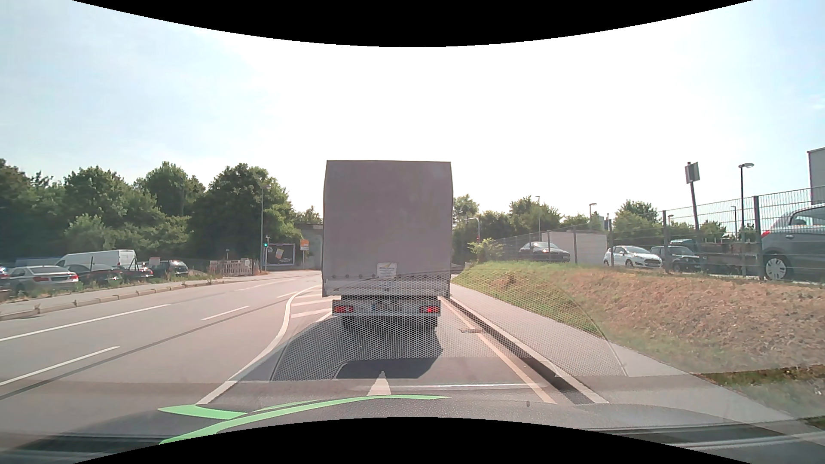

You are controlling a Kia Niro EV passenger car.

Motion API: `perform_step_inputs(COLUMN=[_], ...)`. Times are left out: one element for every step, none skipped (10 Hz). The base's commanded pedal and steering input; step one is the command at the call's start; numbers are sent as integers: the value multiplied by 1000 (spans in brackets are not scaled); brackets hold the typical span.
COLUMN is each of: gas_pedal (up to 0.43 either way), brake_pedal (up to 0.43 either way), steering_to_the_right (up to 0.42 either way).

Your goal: Follow the waypoints while adhering to traffic rules and regulations

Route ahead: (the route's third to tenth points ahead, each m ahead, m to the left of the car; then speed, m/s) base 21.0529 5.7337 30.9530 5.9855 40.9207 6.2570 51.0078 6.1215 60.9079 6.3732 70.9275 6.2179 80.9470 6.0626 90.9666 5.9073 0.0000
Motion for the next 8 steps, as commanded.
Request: perform_step_inputs(gas_pedal=[0,0,0,0,0,0,0,0], brake_pedal=[280,280,280,280,280,280,280,280], steering_to_the_right=[3,3,3,3,2,2,2,2])
